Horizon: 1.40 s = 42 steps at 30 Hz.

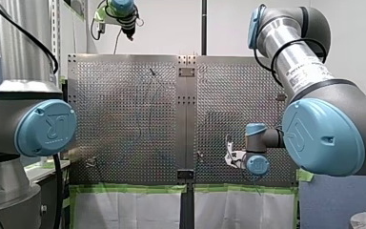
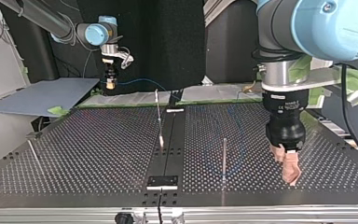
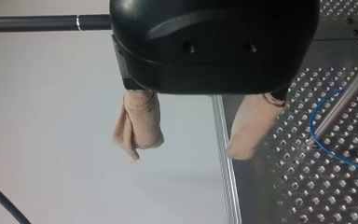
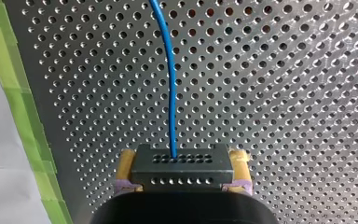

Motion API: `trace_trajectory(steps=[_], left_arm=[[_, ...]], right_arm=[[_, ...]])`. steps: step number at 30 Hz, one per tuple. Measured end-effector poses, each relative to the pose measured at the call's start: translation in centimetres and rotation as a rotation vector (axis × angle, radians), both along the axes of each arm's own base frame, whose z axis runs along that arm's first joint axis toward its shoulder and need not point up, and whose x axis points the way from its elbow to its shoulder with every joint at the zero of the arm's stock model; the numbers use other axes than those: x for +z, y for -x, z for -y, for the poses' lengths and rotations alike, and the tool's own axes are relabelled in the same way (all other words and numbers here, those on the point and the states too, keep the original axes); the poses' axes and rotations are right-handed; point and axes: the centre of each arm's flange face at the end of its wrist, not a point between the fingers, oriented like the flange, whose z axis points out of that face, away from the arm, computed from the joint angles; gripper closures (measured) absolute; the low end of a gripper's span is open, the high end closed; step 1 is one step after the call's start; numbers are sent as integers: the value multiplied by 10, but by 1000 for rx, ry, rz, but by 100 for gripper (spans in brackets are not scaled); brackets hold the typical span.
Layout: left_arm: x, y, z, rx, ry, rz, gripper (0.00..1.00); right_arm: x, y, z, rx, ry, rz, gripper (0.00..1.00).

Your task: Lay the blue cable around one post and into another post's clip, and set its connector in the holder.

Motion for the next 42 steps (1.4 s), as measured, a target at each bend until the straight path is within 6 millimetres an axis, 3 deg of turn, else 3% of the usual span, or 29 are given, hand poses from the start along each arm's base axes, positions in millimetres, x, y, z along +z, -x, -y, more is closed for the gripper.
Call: trace_trajectory(steps=[42], left_arm=[[-1, 6, 12, -38, 48, 1, 0]], right_arm=[[0, 1, 1, -1, -2, 1, 87]])
